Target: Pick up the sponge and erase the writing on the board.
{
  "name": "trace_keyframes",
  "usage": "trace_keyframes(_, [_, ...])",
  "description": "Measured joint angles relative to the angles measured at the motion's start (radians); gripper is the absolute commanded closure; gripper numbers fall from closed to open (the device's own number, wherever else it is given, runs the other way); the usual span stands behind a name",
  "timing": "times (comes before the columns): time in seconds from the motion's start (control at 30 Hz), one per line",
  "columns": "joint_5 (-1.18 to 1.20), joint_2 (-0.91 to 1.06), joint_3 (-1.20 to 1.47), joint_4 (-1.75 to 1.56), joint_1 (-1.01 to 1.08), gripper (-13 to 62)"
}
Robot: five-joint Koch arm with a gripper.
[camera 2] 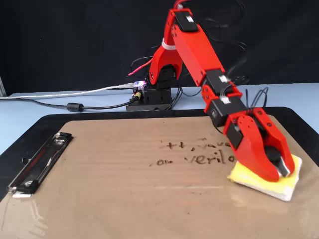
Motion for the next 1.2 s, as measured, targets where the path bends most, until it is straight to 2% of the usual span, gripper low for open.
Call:
trace_keyframes(0.13, [-0.002, 0.308, 0.331, 0.014, -0.034, 57.3])
trace_keyframes(0.2, [0.000, 0.347, 0.348, 0.064, -0.038, 57.3])
trace_keyframes(0.27, [0.005, 0.264, 0.224, 0.104, -0.044, 57.3])
trace_keyframes(0.37, [-0.002, -0.014, -0.153, 0.091, -0.046, 57.3])
trace_keyframes(0.43, [-0.002, -0.143, -0.290, 0.089, -0.046, 57.3])
trace_keyframes(0.5, [-0.003, -0.118, -0.229, 0.086, -0.049, 57.3])
trace_keyframes(0.67, [-0.003, 0.210, 0.193, 0.087, -0.041, 57.3])
trace_keyframes(0.8, [0.003, 0.137, 0.153, 0.066, 0.060, 57.3])
trace_keyframes(0.87, [0.058, 0.023, 0.097, -0.049, 0.156, 57.3])
trace_keyframes(0.93, [0.115, 0.026, 0.127, -0.129, 0.213, 57.3])
trace_keyframes(1.0, [0.173, 0.118, 0.273, -0.158, 0.267, 57.3])
trace_keyframes(1.13, [0.227, 0.439, 0.630, -0.155, 0.331, 57.3])
trace_keyframes(1.2, [0.247, 0.440, 0.581, -0.135, 0.336, 57.3])
